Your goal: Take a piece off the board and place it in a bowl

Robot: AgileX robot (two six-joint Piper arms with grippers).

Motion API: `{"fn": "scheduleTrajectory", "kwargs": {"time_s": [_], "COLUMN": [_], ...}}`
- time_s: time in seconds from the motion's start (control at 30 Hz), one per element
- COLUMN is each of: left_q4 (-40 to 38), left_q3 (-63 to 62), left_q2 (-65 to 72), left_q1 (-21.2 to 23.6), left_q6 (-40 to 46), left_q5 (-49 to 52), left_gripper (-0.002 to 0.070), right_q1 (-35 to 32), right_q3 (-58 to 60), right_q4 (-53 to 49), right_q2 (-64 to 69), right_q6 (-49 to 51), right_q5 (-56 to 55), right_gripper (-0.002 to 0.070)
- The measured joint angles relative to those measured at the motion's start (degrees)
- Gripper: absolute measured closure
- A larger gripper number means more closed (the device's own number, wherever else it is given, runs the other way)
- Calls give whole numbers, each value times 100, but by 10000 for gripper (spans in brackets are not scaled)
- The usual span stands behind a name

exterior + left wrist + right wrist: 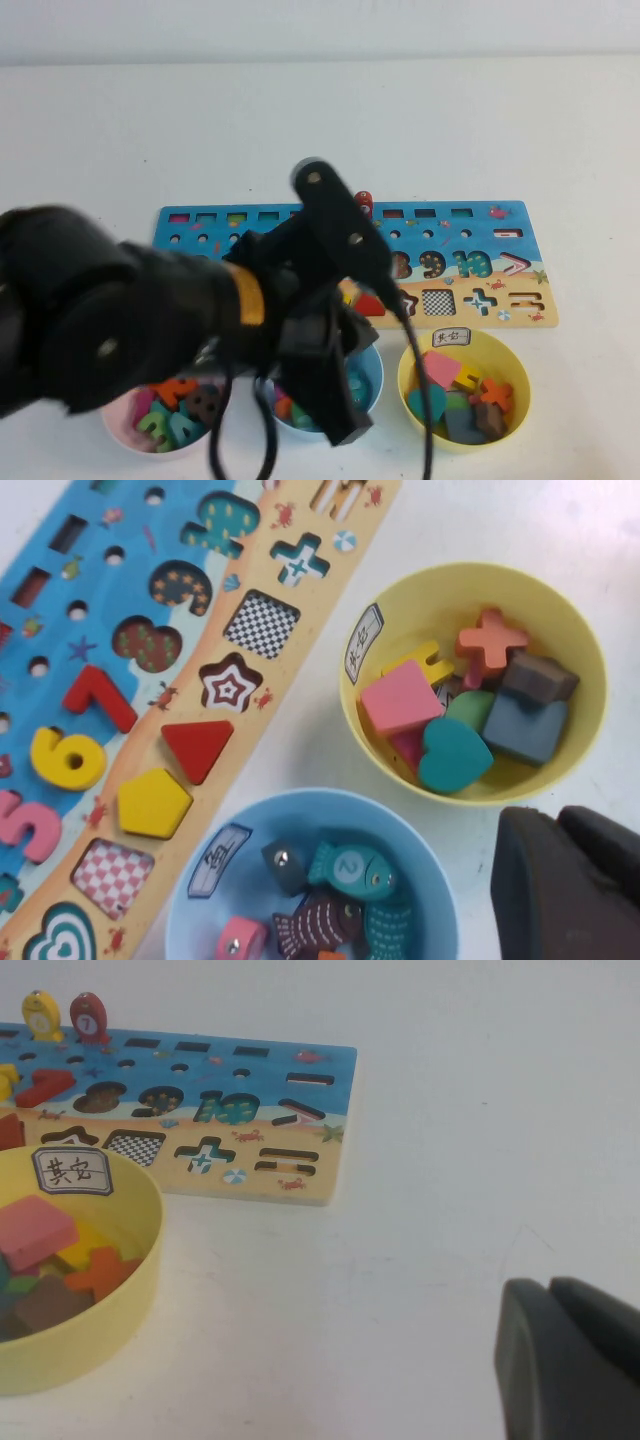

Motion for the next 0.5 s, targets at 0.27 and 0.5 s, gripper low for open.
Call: {"fn": "scheduleTrajectory", "kwargs": {"time_s": [0.27,0.5], "left_q4": [0,0], "left_q3": [2080,3545], "left_q2": [-2232,-3838], "left_q1": [0,0], "left_q6": [-478,-597], "left_q5": [-1809,-3262], "left_gripper": [676,676], "right_q1": [0,0], "right_q3": [0,0], "right_q4": [0,10], "right_q2": [0,0], "right_q6": [0,0], "right_q5": [0,0], "right_gripper": [694,694]}}
